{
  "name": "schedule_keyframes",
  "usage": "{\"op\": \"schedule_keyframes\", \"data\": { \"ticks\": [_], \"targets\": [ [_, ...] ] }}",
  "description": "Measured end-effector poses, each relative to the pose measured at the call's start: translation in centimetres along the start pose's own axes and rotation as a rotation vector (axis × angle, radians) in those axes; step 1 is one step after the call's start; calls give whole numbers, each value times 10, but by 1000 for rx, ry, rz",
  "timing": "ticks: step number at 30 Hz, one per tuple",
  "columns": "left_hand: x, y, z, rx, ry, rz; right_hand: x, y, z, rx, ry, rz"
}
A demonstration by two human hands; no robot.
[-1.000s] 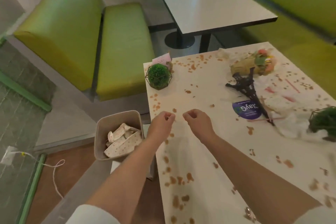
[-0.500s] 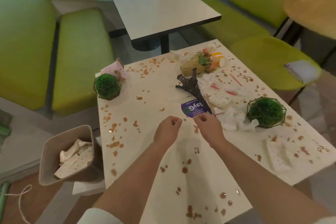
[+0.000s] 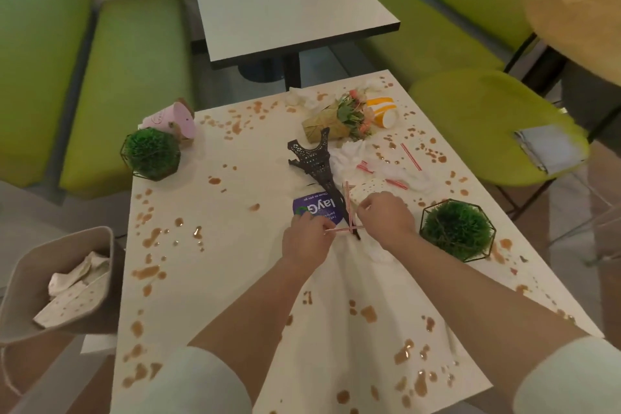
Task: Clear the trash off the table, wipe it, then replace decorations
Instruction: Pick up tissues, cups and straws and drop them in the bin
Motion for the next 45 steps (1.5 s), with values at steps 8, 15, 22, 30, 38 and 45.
{"op": "schedule_keyframes", "data": {
  "ticks": [8,15,22,30,38,45],
  "targets": [
    [-19,9,20,-39,-3,134,-35,1,37,-84,-177,70],
    [-21,7,19,-29,15,114,-57,2,46,-101,-234,30],
    [-14,7,19,-21,28,122,-52,3,46,-158,-174,114],
    [11,-36,-9,136,40,-168,-22,-10,21,-148,-112,592],
    [52,-101,-75,363,200,-531,-56,-75,-34,-24,-222,788],
    [94,-191,-141,500,397,-760,-110,-162,-94,47,-370,838]
  ]
}}
Point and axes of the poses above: each hand's wrist, its own z-axis towards the middle knuckle, its own x-axis out of the back of the hand, y = z × x, the point moved 9 cm from there along z, towards the middle knuckle, and after that the axes turned 7 degrees about -x, right-handed, at the moved point
